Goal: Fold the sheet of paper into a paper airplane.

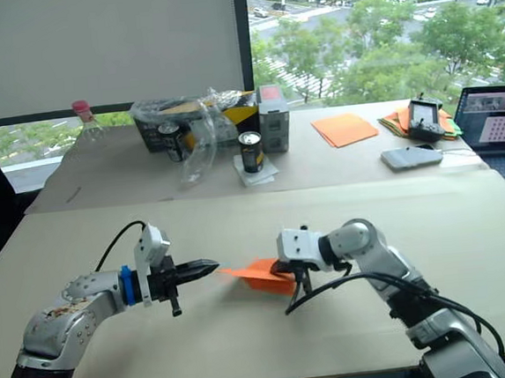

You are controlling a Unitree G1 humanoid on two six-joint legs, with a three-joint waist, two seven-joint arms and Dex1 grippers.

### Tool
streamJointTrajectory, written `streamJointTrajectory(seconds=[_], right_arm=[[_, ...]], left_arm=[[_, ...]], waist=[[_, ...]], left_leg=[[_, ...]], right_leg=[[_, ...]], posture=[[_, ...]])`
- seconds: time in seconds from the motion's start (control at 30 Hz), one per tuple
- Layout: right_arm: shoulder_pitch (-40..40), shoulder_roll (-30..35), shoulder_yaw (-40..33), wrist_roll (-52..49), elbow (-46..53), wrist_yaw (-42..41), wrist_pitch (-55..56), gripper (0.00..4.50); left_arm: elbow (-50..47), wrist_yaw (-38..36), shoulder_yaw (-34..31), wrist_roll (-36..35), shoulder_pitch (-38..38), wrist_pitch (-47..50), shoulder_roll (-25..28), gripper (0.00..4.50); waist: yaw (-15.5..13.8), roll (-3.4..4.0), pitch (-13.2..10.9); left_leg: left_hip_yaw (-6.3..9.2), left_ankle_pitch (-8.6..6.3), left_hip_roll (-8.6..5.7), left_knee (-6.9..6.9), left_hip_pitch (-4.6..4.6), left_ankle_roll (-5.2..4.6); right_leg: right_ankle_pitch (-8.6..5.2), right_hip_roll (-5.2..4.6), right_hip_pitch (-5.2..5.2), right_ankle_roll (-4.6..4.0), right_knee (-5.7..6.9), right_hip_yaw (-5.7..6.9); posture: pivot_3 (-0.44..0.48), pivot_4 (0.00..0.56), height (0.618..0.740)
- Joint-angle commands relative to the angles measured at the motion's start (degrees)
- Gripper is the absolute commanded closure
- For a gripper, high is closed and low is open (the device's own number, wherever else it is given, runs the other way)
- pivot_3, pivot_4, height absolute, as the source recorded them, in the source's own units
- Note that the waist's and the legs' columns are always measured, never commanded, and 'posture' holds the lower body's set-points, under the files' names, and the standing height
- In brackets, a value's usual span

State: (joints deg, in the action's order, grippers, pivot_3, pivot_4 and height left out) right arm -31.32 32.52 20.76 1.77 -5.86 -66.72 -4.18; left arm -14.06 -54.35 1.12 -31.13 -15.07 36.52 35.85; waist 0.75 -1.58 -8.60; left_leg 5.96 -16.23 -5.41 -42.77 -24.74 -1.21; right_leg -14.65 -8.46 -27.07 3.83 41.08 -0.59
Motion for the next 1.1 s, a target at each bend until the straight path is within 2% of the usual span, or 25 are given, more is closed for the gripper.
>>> streamJointTrajectory(seconds=[0.03,0.17,0.27,0.33,0.5,0.6,0.73,0.9,1.0,1.1], right_arm=[[1.6,-0.2,-1.2,-1.3,7.2,1.5,-3.9,4.45],[3.6,-0.4,-2.0,-2.1,12.7,3.7,-7.6,4.45],[4.8,0.8,-1.0,-0.4,14.6,4.4,-7.5,4.45],[5.9,1.3,0.2,1.4,14.9,5.3,-6.1,4.45],[8.3,2.2,2.1,4.1,14.7,6.6,-4.5,4.45],[8.7,2.5,2.4,5.1,14.6,6.8,-3.5,4.45],[8.4,1.6,0.9,4.0,15.8,7.9,-3.3,4.45],[4.3,0.1,-3.2,-1.3,20.6,7.8,-7.7,4.45],[3.2,0.4,-3.4,-2.4,22.8,7.5,-10.3,4.45],[3.2,1.1,-3.0,-3.4,24.3,6.8,-12.6,4.45]], left_arm=[[0.0,-1.0,0.4,-0.8,-1.9,-0.3,-0.6,4.5],[0.7,-1.4,-1.9,-4.0,-4.1,2.3,-0.6,4.5],[1.3,-3.0,-1.2,-3.6,-4.9,2.3,0.8,4.5],[0.6,-4.2,-1.3,-6.1,-5.5,4.8,0.8,4.5],[0.3,-5.1,-6.3,-16.5,-9.6,13.9,1.8,4.5],[1.3,-4.3,-8.7,-20.2,-11.6,17.3,2.2,4.5],[3.7,-3.9,-7.8,-16.5,-13.0,14.9,3.2,4.5],[4.4,-5.2,-5.2,-14.6,-12.8,13.6,3.3,4.5],[4.4,-7.3,-1.9,-11.3,-12.6,11.2,4.5,4.5],[6.0,-8.4,0.1,-9.6,-14.0,9.7,3.4,4.5]], waist=[[0.1,0.0,0.0],[0.1,0.0,0.0],[0.1,0.0,0.0],[0.0,0.0,0.0],[0.0,-0.01,0.0],[0.0,-0.01,0.0],[0.1,-0.01,0.0],[0.1,-0.01,0.0],[0.0,-0.01,0.0],[-0.1,-0.01,0.0]], left_leg=[[0.0,0.0,0.0,-0.01,0.0,0.0],[0.02,0.0,0.02,0.01,0.0,0.01],[0.02,0.0,0.01,0.0,0.0,0.0],[0.01,0.0,0.01,0.0,0.01,0.0],[0.02,0.01,0.01,-0.01,0.01,0.0],[0.03,0.01,0.02,-0.01,0.08,0.01],[0.02,0.02,0.01,-0.01,0.08,0.03],[0.02,0.03,0.01,-0.02,0.03,0.04],[0.02,0.02,0.01,-0.01,0.03,0.04],[0.03,0.02,0.01,0.0,0.03,0.03]], right_leg=[[0.0,0.0,0.0,0.0,0.0,0.0],[0.0,0.02,-0.01,0.0,0.01,0.03],[0.0,0.01,0.01,0.0,0.0,0.03],[0.0,0.01,0.02,0.0,-0.01,0.02],[0.0,0.01,0.02,0.0,0.01,0.04],[0.0,0.02,0.09,0.0,0.0,0.05],[0.0,0.02,0.1,0.0,0.0,0.05],[0.0,0.02,0.05,-0.01,0.0,0.02],[0.0,0.02,0.06,-0.01,-0.01,0.03],[0.0,0.02,0.06,0.0,-0.02,0.04]], posture=[[0.0,0.15,0.67],[0.0,0.15,0.67],[0.0,0.15,0.67],[0.0,0.15,0.67],[0.0,0.15,0.67],[0.0,0.15,0.67],[0.0,0.15,0.67],[0.0,0.15,0.67],[0.0,0.15,0.67],[0.0,0.15,0.67]])
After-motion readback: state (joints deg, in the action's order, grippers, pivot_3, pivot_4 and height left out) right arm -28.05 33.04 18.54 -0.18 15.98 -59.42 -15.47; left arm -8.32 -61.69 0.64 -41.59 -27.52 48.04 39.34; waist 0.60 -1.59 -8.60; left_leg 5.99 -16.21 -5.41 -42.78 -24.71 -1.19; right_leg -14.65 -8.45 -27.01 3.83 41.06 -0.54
